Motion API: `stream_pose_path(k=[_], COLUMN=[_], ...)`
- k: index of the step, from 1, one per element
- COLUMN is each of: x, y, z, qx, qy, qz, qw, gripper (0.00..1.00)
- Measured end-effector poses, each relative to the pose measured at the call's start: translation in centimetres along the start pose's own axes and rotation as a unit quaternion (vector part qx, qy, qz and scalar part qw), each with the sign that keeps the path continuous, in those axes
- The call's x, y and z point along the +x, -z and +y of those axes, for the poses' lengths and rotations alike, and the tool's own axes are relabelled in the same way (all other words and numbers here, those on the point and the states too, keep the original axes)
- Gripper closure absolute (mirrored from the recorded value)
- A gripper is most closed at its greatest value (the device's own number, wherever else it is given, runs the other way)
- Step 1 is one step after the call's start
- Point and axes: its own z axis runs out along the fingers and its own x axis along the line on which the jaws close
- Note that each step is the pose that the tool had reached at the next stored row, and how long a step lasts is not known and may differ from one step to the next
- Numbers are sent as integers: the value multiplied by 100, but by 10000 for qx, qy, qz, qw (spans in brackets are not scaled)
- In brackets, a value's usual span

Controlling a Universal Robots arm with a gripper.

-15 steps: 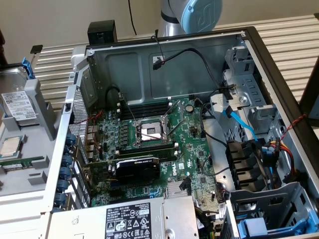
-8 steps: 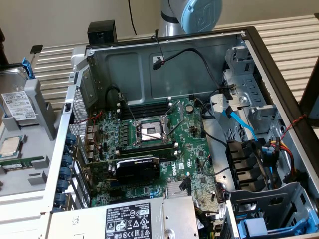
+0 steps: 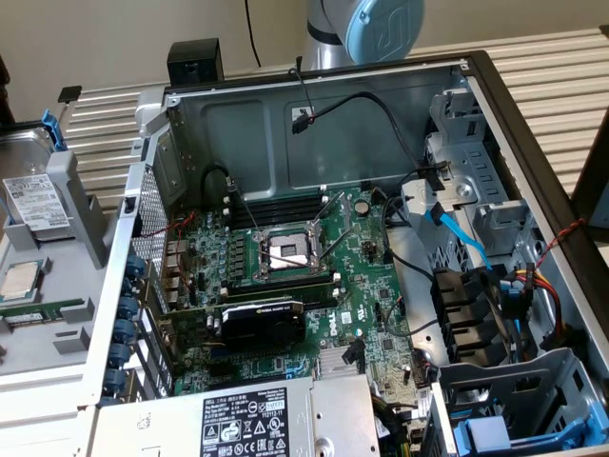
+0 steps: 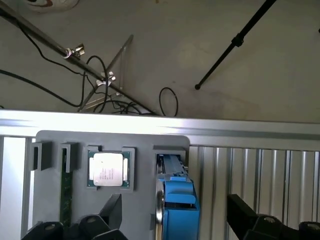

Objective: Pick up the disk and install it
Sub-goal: 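Pick up the disk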

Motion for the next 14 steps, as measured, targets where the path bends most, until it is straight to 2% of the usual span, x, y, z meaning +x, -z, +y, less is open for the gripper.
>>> stream_pose_path(k=[2, 3, 5, 7, 8, 14], x=[0, 0, 0, 0, 0, 0], y=[0, 0, 0, 0, 0, -2], z=[0, 0, 0, 0, 0, 0], qx=[0, 0, 0, 0, 0, -1], qy=[0, 0, 0, 0, 0, 0], qz=[0, 0, 0, 0, 0, 1], qw=[10000, 10000, 10000, 10000, 10000, 10000], gripper=[22, 22, 34, 34, 40, 40])
